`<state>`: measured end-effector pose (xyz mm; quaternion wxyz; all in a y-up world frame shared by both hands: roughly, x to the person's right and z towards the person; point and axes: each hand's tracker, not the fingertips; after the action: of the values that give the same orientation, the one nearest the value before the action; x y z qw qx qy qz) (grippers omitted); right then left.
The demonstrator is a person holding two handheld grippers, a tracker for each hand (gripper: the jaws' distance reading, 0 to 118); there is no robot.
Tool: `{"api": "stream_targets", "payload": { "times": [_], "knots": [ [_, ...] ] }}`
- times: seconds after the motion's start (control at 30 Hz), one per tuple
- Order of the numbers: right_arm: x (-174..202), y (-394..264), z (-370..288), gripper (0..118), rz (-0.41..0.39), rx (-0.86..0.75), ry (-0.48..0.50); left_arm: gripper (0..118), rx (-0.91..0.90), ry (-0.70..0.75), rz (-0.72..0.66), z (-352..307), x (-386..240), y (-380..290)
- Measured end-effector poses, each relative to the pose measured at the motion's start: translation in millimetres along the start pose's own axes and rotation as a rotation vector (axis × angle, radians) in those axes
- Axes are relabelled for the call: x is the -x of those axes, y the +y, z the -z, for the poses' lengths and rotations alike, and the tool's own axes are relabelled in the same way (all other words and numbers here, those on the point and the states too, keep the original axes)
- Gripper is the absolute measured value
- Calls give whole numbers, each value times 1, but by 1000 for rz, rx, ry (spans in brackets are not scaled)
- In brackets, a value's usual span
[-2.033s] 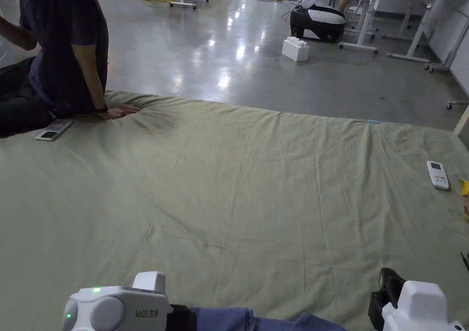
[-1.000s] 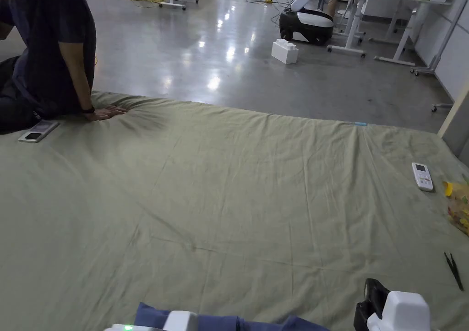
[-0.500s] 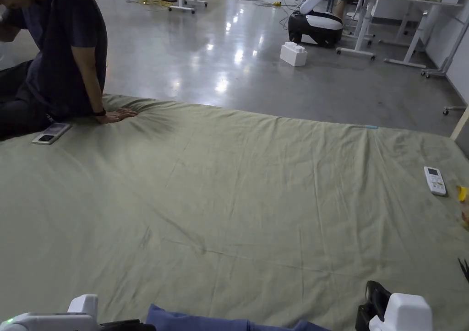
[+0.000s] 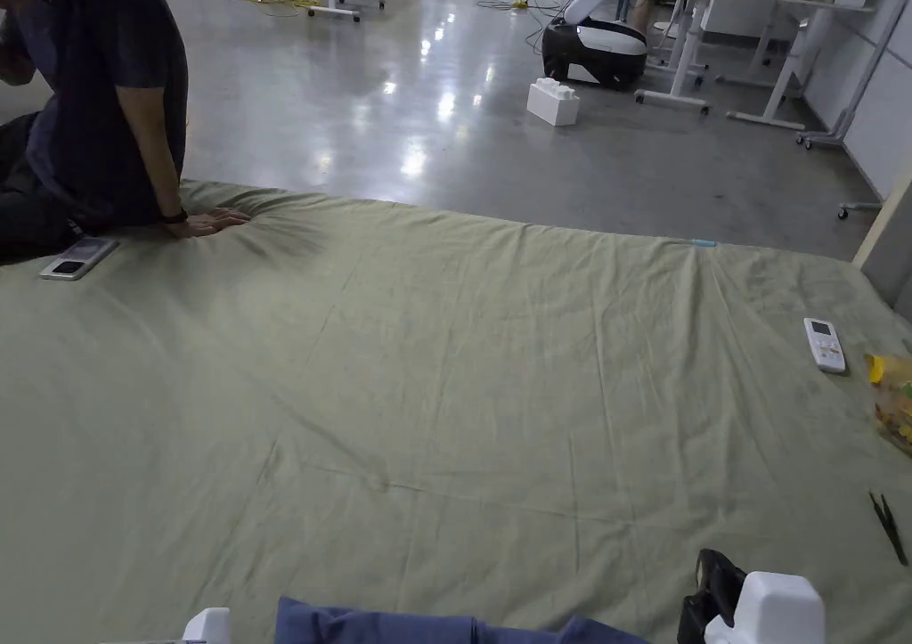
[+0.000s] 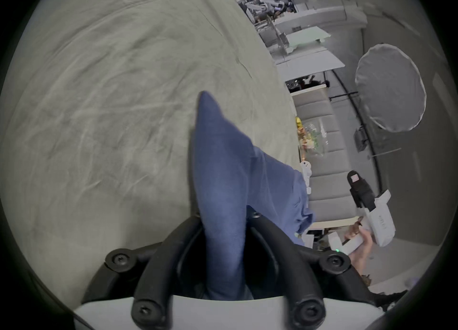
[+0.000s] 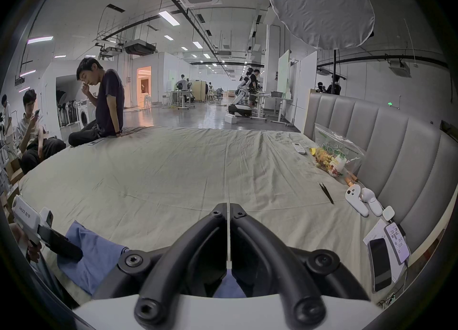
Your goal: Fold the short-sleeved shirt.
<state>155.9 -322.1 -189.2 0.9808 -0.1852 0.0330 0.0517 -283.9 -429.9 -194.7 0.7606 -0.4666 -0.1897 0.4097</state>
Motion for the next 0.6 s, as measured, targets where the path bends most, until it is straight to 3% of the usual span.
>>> {"api": "stream_targets", "payload": {
  "times": [0.37, 0.6],
  "knots": [
    [-2, 4, 0, 3, 2, -7, 1, 12, -39, 71, 149, -32, -2, 23],
    [0, 6, 1, 3, 1, -15, 13, 12, -92, 299, 277, -97, -36, 48]
  ]
}}
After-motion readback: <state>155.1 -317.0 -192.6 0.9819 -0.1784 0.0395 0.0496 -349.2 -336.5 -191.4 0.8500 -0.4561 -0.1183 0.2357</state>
